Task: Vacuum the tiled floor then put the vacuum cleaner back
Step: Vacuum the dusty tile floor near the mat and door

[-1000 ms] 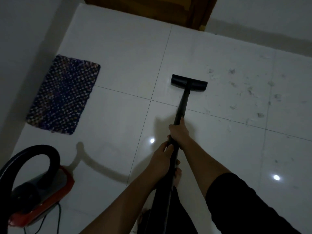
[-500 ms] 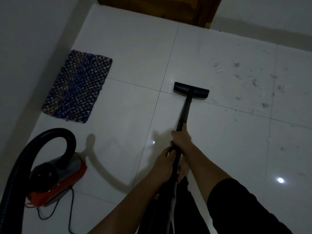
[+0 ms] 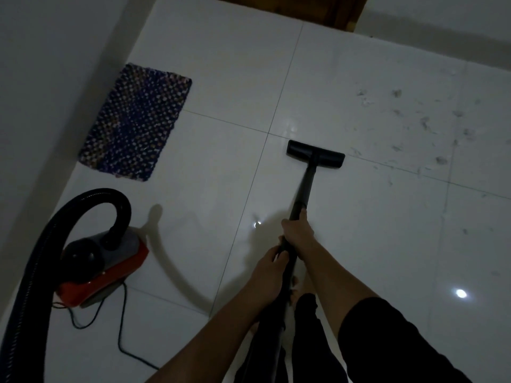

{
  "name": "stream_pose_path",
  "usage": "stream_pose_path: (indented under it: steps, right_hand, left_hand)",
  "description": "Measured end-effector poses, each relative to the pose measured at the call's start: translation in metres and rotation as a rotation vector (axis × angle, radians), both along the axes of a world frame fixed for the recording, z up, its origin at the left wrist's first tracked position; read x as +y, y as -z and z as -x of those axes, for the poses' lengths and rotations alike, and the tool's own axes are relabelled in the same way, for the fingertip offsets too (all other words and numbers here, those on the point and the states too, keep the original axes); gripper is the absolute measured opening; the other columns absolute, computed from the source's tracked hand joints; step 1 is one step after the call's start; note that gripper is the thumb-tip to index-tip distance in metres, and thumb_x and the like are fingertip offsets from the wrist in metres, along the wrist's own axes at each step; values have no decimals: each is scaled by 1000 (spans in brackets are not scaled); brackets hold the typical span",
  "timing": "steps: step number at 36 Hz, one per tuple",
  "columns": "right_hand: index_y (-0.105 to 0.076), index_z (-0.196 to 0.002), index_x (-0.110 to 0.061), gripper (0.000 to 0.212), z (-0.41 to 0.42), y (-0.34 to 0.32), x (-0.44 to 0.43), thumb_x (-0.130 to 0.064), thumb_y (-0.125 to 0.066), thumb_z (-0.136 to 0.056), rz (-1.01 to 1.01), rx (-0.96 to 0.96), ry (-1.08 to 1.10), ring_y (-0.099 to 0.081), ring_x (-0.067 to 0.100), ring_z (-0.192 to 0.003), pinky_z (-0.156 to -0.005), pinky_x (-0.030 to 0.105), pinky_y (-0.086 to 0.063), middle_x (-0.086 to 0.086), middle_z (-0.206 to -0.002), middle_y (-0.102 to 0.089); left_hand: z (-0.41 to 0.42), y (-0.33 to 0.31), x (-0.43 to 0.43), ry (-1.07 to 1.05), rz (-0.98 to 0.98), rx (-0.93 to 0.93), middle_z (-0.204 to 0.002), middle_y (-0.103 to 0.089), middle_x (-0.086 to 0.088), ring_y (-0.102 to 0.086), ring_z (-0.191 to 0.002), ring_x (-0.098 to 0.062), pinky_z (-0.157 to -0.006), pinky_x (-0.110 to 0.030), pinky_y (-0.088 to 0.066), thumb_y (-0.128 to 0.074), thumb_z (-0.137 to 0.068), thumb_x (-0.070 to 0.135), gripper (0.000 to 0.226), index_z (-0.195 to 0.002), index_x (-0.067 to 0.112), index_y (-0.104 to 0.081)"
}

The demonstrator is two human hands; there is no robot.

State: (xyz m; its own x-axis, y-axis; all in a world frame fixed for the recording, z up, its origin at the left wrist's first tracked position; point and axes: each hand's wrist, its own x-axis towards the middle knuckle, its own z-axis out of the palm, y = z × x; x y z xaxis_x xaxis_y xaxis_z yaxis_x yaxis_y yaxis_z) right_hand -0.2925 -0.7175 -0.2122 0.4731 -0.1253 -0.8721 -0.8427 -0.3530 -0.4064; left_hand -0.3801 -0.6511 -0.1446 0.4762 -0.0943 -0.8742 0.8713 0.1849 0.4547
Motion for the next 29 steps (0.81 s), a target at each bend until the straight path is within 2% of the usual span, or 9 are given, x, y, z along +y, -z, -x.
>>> stream_pose_path:
  steps: [4,7,10,15,18,21,25,29]
  right_hand:
    - [-3,-154,-29,75,0,5,-12,-14,-45,-94,-12,10,0,-54,20,-55,-54,30,-50,7,-77,-50]
    - [-2,-154,-30,76,-5,7,-22,-15,-46,-94,-20,16,0,-54,19,-54,-51,29,-48,8,-78,-51]
    - [-2,-154,-30,75,-10,11,-28,-16,-46,-94,-26,15,9,-55,20,-55,-52,29,-49,13,-87,-56]
    - [-2,-153,-32,77,-33,18,-37,-13,-46,-93,-34,25,11,-55,21,-57,-66,37,-55,9,-82,-53]
    - [-1,-153,-32,77,-53,20,-46,-12,-46,-93,-42,22,12,-54,19,-54,-53,30,-50,12,-88,-54]
    - [-3,-153,-32,77,-79,22,-57,-11,-46,-93,-32,23,13,-53,18,-53,-49,27,-47,9,-81,-52]
    - [-3,-154,-31,79,-111,22,-78,-10,-46,-91,-6,24,24,-55,21,-56,-58,32,-53,11,-84,-54]
    - [0,-153,-32,80,-137,26,-99,-13,-46,-90,8,12,58,-60,29,-73,-78,42,-57,23,-110,-58]
  left_hand:
    - [-1,3,-13,-14,1,9,-69,-57,-11,-51,-47,-19,-49,-27,-43,-35,-101,31,35,-132,20,-48]
    - [-7,3,-23,-31,20,35,-67,-54,-12,-48,-45,-20,-44,-24,-42,-35,-101,29,33,-130,19,-48]
    - [-14,6,-28,-26,11,36,-66,-54,-11,-48,-44,-19,-43,-25,-42,-36,-101,29,34,-131,19,-48]
    - [-34,12,-39,-19,-17,27,-66,-56,-9,-51,-44,-16,-45,-25,-43,-36,-102,31,36,-135,19,-46]
    - [-53,14,-48,-10,-32,23,-69,-57,-9,-53,-47,-16,-47,-26,-43,-36,-102,32,38,-136,19,-45]
    - [-79,16,-59,11,-49,4,-75,-58,-7,-54,-50,-15,-49,-27,-44,-35,-102,31,38,-135,17,-46]
    - [-112,17,-79,14,-37,2,-72,-57,-9,-53,-52,-19,-53,-28,-43,-36,-101,31,38,-135,16,-46]
    - [-141,22,-97,34,-11,-12,-76,-56,-7,-54,-49,-14,-47,-25,-43,-35,-102,29,38,-134,11,-46]
